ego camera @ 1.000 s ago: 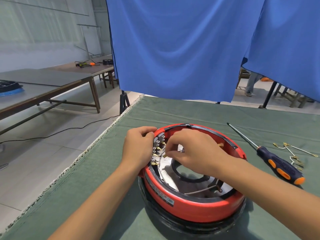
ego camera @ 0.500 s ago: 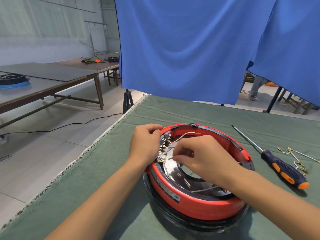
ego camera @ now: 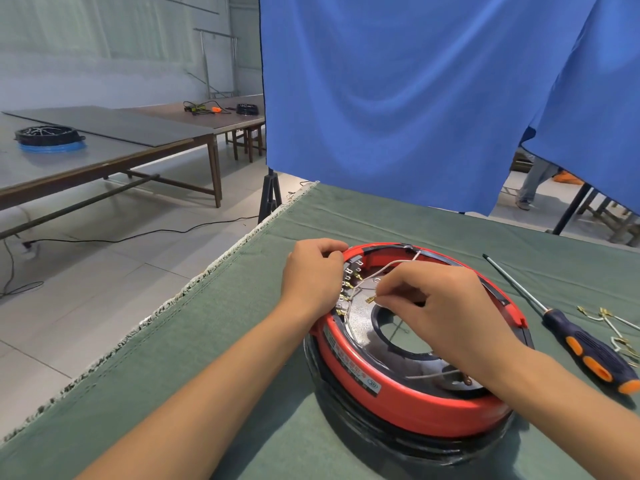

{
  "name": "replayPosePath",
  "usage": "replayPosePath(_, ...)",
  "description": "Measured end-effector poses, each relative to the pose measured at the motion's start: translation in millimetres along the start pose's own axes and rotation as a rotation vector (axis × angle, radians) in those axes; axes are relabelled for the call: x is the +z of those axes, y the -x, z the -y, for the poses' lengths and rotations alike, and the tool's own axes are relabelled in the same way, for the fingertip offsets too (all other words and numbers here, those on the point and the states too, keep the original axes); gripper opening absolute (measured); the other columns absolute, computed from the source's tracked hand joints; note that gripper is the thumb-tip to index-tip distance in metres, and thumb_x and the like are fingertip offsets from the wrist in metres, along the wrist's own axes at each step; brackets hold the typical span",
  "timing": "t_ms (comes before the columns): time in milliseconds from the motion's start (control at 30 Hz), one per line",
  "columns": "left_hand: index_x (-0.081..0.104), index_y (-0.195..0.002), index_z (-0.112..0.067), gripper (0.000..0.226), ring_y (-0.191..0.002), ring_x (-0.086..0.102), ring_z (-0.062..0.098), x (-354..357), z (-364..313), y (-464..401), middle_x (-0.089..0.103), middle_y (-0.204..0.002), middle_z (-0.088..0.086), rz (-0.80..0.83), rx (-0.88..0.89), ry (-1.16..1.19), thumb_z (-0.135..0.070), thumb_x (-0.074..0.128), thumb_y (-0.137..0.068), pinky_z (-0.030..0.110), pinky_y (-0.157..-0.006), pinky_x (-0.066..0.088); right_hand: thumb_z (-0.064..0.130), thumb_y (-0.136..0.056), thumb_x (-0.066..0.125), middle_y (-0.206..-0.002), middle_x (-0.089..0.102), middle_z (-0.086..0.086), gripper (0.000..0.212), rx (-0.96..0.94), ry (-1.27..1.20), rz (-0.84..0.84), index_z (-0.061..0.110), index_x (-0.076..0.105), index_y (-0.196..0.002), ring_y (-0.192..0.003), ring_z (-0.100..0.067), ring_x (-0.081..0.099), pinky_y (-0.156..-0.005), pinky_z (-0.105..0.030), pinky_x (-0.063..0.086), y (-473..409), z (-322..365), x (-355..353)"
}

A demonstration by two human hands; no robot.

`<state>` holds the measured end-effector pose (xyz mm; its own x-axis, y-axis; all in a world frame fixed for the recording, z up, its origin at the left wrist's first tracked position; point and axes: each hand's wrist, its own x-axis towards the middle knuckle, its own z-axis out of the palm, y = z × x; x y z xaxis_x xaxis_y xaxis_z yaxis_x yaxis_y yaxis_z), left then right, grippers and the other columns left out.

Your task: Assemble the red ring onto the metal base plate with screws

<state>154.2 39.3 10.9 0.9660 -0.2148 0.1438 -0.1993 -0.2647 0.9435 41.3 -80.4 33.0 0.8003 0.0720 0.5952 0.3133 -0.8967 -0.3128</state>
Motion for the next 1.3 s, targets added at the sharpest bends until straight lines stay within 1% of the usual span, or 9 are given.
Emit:
replayPosePath(133, 0.075, -0.100, -0.014, 0.026, -0.097, 0.066, 0.018, 0, 0, 0, 0.073, -0.100, 0.001, 0.003, 0.003, -0.007, -0.009, 0.051, -0.089, 0.038, -0.092, 0.051, 0.006, -0.073, 0.079, -0.080, 0.070, 0.004, 0.012, 0.007, 0.013, 0.008, 0.012, 0.076, -0.084, -0.069, -0.011, 0.064, -0.067, -0.031, 0.055, -1, 1, 0)
replayPosePath(267, 0.074, -0.101, -0.014, 0.027, -0.097, 0.065, 0.019, -1, 0, 1, 0.073, -0.101, 0.001, 0.003, 0.007, -0.014, -0.009, 0.051, -0.089, 0.038, -0.092, 0.051, 0.006, -0.071, 0.081, -0.077, 0.064, 0.014, 0.012, 0.036, -0.005, 0.026, 0.015, 0.078, -0.079, -0.068, -0.001, 0.058, -0.070, -0.018, 0.049, 0, 1, 0)
replayPosePath(333, 0.074, -0.101, -0.014, 0.027, -0.096, 0.066, 0.018, -1, 0, 1, 0.073, -0.100, 0.001, 0.004, 0.005, -0.011, -0.009, 0.051, -0.090, 0.038, -0.091, 0.051, 0.007, -0.071, 0.082, -0.075, 0.064, 0.016, 0.011, 0.083, -0.042, 0.048, 0.015, 0.078, -0.077, -0.067, -0.001, 0.060, -0.070, -0.020, 0.051, 0, -1, 1)
replayPosePath(500, 0.074, -0.101, -0.015, 0.027, -0.096, 0.066, 0.018, 0, 0, 1, 0.073, -0.099, 0.001, 0.001, 0.006, -0.009, -0.009, 0.051, -0.089, 0.038, -0.091, 0.051, 0.011, -0.071, 0.081, -0.072, 0.072, 0.006, 0.009, 0.263, -0.196, 0.123, 0.018, 0.077, -0.075, -0.070, -0.008, 0.068, -0.073, -0.038, 0.056, 1, -8, 2)
replayPosePath(733, 0.074, -0.101, -0.015, 0.027, -0.092, 0.066, 0.016, 0, 0, 1, 0.073, -0.096, 0.000, 0.000, 0.003, -0.003, -0.009, 0.051, -0.089, 0.037, -0.089, 0.052, 0.016, -0.072, 0.081, -0.076, 0.074, 0.009, 0.009, 0.293, -0.130, 0.186, 0.021, 0.079, -0.079, -0.073, -0.001, 0.067, -0.077, -0.032, 0.055, 1, -4, 3)
replayPosePath(1033, 0.075, -0.098, -0.015, 0.027, -0.091, 0.066, 0.017, -1, -2, 2, 0.072, -0.091, -0.002, 0.001, 0.008, -0.009, -0.008, 0.051, -0.088, 0.035, -0.089, 0.052, 0.033, -0.076, 0.077, -0.058, 0.062, 0.012, 0.009, 0.317, 0.147, 0.299, 0.023, 0.075, -0.076, -0.061, -0.008, 0.060, -0.071, -0.027, 0.050, -6, 2, 2)
replayPosePath(1100, 0.075, -0.099, -0.015, 0.027, -0.092, 0.066, 0.017, -1, -1, 2, 0.073, -0.093, -0.002, 0.007, 0.007, -0.004, -0.008, 0.051, -0.089, 0.037, -0.089, 0.052, 0.035, -0.077, 0.076, -0.057, 0.066, 0.008, 0.010, 0.348, 0.145, 0.387, 0.025, 0.074, -0.076, -0.056, -0.005, 0.060, -0.069, -0.023, 0.049, -10, 3, 4)
replayPosePath(1233, 0.074, -0.100, -0.015, 0.027, -0.094, 0.066, 0.018, 0, 0, 1, 0.073, -0.096, 0.000, 0.010, 0.004, 0.009, -0.008, 0.051, -0.089, 0.040, -0.090, 0.052, 0.032, -0.076, 0.077, -0.057, 0.068, 0.004, 0.011, 0.351, 0.102, 0.501, 0.022, 0.076, -0.072, -0.042, 0.001, 0.054, -0.053, -0.012, 0.041, -21, 3, 6)
replayPosePath(1300, 0.075, -0.099, -0.015, 0.026, -0.092, 0.066, 0.018, 0, 1, 0, 0.073, -0.095, 0.000, 0.007, 0.005, 0.007, -0.009, 0.051, -0.090, 0.040, -0.090, 0.052, 0.029, -0.076, 0.077, -0.058, 0.068, 0.004, 0.010, 0.318, 0.082, 0.506, 0.020, 0.076, -0.072, -0.045, -0.002, 0.054, -0.053, -0.015, 0.041, -27, 3, 9)
